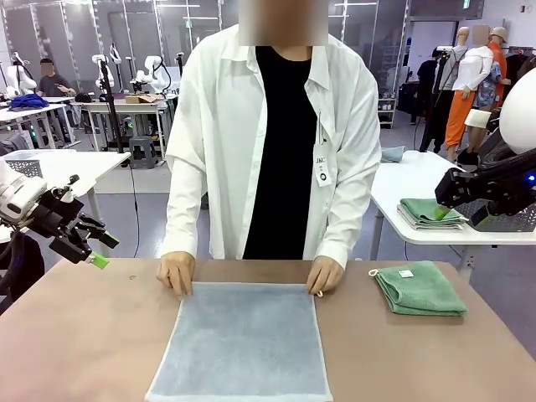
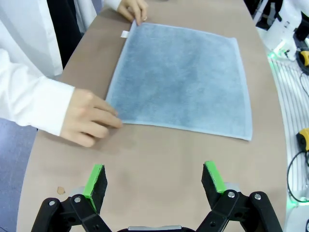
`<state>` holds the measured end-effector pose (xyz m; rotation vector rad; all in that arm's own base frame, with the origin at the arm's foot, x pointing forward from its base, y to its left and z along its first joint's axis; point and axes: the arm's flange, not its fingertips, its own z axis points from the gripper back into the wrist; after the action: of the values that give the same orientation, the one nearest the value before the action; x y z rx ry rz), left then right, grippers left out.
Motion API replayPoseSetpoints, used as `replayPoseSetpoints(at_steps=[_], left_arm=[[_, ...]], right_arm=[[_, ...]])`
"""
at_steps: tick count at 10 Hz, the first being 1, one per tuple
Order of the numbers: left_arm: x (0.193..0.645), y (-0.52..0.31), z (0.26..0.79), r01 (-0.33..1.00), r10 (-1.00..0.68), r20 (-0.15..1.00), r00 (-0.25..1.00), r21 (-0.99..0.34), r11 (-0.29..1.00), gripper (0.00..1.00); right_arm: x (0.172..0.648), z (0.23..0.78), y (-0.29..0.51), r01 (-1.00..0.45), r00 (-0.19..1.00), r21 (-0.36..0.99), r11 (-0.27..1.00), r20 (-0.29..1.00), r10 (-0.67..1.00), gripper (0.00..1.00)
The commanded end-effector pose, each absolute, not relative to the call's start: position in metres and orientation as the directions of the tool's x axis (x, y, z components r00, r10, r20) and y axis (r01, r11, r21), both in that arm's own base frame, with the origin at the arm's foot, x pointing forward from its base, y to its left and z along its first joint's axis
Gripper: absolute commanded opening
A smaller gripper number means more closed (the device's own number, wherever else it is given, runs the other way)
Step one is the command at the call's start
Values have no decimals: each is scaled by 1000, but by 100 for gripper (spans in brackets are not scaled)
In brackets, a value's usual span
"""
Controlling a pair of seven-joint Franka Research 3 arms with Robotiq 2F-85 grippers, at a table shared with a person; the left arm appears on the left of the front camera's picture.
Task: Fold the towels and place them in the basket.
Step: When a person lays out a Towel with hook on the table, fold it in half twice.
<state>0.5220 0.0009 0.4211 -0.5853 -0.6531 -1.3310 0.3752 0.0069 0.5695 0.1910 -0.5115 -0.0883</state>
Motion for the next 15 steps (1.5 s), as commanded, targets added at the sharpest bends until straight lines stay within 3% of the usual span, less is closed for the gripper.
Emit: replayPoseSetpoints(at_steps=[1,9,12,15], left_arm=[[522,1,422,990,-687,718,111,-16,143,99],[522,1,421,989,-681,723,115,-17,149,99],[499,-63,452,969,-836,548,-34,224,108,100],[476,-135,449,964,-904,414,-104,267,12,100]], right_arm=[[378,571,7,37,868,208,977,477,-135,69],[375,570,7,36,869,203,978,478,-132,69],[379,569,60,-191,862,109,975,493,114,69],[381,543,147,-547,762,4,837,418,495,69]])
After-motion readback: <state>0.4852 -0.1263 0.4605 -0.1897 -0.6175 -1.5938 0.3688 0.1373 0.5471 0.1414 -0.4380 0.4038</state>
